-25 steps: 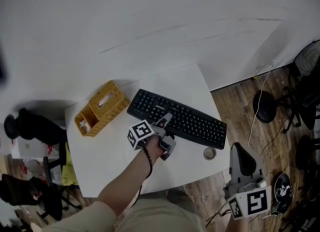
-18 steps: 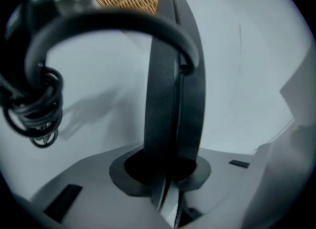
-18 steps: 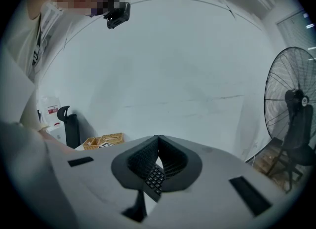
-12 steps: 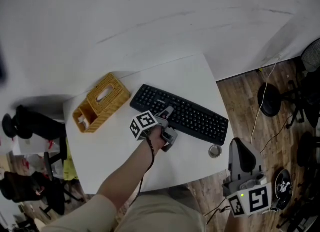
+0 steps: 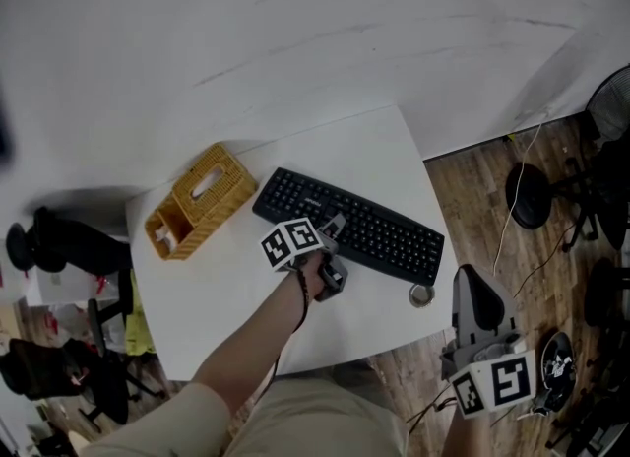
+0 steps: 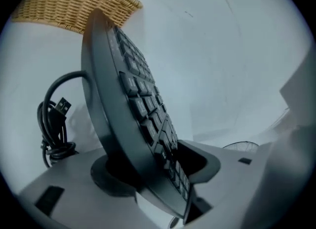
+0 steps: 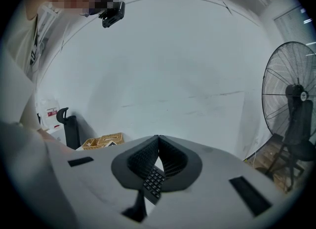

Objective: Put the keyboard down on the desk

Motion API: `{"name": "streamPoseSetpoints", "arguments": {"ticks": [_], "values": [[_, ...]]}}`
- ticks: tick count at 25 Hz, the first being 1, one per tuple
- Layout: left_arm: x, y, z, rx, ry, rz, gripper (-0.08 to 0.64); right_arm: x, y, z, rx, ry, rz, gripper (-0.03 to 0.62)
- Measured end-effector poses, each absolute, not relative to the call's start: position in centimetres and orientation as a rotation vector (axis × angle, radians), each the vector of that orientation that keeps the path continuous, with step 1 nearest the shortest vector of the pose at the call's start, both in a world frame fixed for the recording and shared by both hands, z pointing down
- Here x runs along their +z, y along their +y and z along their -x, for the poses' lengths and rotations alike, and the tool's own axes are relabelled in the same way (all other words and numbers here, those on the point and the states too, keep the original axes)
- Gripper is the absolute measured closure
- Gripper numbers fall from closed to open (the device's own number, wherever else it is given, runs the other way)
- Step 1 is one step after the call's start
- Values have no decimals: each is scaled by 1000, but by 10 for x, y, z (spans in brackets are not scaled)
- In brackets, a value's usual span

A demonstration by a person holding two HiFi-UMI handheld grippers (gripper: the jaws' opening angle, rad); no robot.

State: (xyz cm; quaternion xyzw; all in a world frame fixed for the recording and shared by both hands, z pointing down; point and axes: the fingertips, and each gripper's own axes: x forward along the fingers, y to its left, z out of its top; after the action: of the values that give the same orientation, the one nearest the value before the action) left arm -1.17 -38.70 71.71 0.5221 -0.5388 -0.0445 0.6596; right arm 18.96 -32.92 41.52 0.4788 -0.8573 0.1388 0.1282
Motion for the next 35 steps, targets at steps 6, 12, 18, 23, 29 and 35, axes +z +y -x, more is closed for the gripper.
{"name": "streamPoseSetpoints", "arguments": {"ticks": [6,12,18,23,29,35], "values": [[714,-379,17,72,-1343,-1184,199,411,-323,-190,460,-2523,-1366,568],[720,-364,23,210,-1413,-1153,156,409,-315,-196,451,-2519,-1362,568],[715,-360,21,177,-1393,-1159,152,413,-305,-200,455,-2514,-1358,568],[691,-357,20,150,-1388,-1231,152,407,-296,-201,438,-2527,-1357,568],[644,-358,18,81,-1360,-1363,155,384,-300,-192,399,-2576,-1381,568],[576,-363,13,70,-1330,-1629,156,341,-293,-190,281,-2638,-1440,568]]}}
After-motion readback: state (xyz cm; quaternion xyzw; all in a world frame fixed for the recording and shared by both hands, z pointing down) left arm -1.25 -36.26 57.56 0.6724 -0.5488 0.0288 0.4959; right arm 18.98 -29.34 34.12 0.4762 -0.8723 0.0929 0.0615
